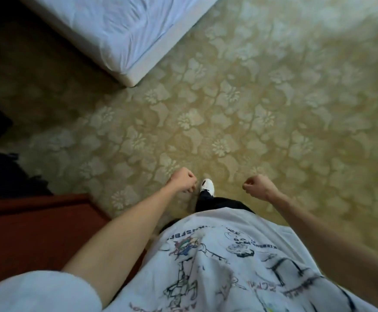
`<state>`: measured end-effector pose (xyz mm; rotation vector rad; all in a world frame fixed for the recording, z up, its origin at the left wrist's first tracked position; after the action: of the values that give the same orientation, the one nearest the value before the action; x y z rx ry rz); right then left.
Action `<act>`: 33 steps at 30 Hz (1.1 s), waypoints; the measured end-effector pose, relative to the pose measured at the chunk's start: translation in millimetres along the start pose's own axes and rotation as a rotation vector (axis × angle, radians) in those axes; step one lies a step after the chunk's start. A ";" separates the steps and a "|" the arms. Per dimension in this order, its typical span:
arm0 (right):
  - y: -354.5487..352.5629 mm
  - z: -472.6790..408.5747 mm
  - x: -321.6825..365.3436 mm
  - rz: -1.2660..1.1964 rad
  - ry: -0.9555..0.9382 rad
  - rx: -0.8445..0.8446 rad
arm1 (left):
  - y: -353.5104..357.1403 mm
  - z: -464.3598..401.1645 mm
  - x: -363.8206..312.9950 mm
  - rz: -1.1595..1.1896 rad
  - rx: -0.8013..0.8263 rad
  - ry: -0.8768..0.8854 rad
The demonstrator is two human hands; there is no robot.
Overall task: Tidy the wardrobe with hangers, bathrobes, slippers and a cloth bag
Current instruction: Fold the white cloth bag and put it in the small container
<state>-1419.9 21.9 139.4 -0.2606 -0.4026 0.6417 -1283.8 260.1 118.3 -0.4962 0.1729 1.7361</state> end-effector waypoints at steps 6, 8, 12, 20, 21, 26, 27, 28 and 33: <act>-79.5 -41.9 -19.5 -0.171 0.056 -0.010 | -79.3 -50.6 -84.6 -0.123 -0.061 0.001; -112.9 -59.0 6.6 -0.187 0.019 -0.002 | -110.3 -61.1 -95.9 -0.123 -0.113 -0.017; -192.8 -100.3 86.0 -0.137 -0.119 -0.022 | -166.6 -82.9 -99.6 -0.067 -0.170 -0.093; -374.9 -210.0 235.6 0.038 -0.265 -0.032 | -308.3 -174.3 -147.9 0.082 -0.139 -0.180; -398.2 -220.2 247.5 0.061 -0.267 -0.031 | -328.8 -184.6 -165.2 0.088 -0.139 -0.173; -519.4 -262.5 269.6 0.125 -0.200 -0.052 | -428.8 -229.1 -286.7 0.111 -0.135 -0.076; -546.2 -269.8 267.1 0.119 -0.182 -0.075 | -448.1 -237.7 -315.3 0.106 -0.133 -0.039; -570.7 -274.6 262.2 0.111 -0.159 -0.097 | -465.3 -245.8 -343.8 0.095 -0.124 -0.005; -665.7 -300.2 208.7 0.031 0.014 -0.141 | -533.4 -285.5 -477.8 0.081 -0.055 0.120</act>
<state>-786.0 -395.4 167.7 -0.4058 -0.4314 0.6426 -634.1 -154.0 143.2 -0.6424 0.2341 1.7944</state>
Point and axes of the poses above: each hand's wrist, its own z-axis away from the middle knuckle, its own y-axis out of the palm, x = y × z, the point moved 8 cm from there along -z, towards the middle knuckle, and after that the axes turned 15 degrees about x, right-handed, at the moved point
